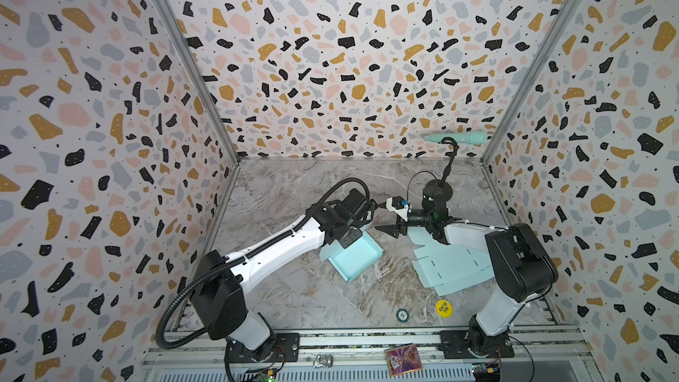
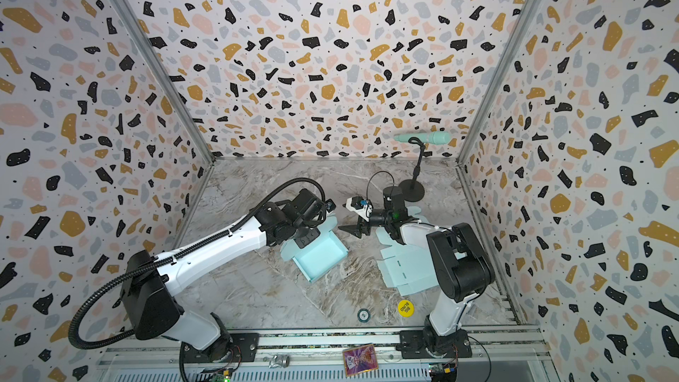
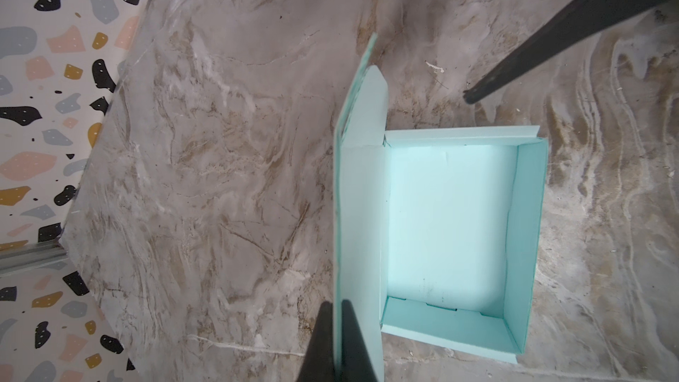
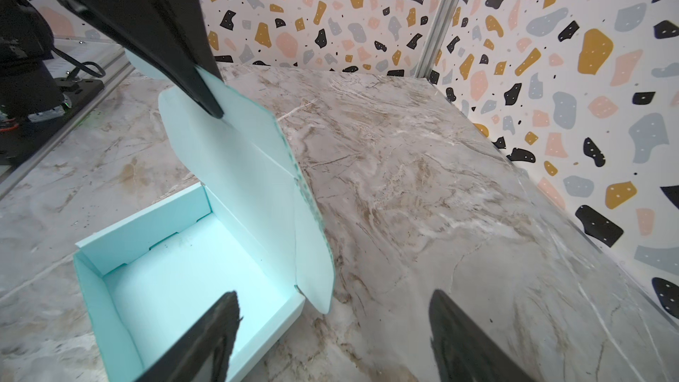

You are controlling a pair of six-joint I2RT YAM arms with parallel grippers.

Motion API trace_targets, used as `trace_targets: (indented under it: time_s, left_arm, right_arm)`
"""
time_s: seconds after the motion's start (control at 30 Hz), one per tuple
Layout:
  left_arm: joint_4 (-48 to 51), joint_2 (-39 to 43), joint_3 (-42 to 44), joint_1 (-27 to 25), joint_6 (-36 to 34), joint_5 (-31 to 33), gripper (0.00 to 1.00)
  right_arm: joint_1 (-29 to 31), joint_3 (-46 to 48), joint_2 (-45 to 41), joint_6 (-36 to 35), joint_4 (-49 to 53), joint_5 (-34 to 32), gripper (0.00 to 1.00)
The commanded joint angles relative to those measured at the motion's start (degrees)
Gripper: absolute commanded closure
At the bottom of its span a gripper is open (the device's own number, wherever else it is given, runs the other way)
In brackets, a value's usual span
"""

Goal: Fold the paper box
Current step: 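Hold the box up with the left gripper while the right reaches toward the lid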

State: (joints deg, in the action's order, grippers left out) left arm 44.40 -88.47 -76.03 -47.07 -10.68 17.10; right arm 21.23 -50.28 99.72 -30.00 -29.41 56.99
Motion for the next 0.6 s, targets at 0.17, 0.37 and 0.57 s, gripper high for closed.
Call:
trace_targets:
  time_s: [0.17, 0.37, 0.57]
  left_arm:
    - [-1.1, -0.6, -2.7, -1.4, -2.4, 2.9, 1.00]
    - [-2.3, 0.5, -2.4, -2.0, -2.8, 2.6, 1.00]
    - [-2.1, 0.3, -2.3, -2.3, -2.8, 2.9, 1.00]
  right_arm:
    - [2.5, -5.9, 2.9, -4.0, 6.9, 2.8, 0.26]
    - [4.0, -7.0, 3.6, -5.5, 9.4, 2.6, 0.41]
    - [4.3, -6.9, 3.9, -5.7, 9.4, 2.7, 0.57]
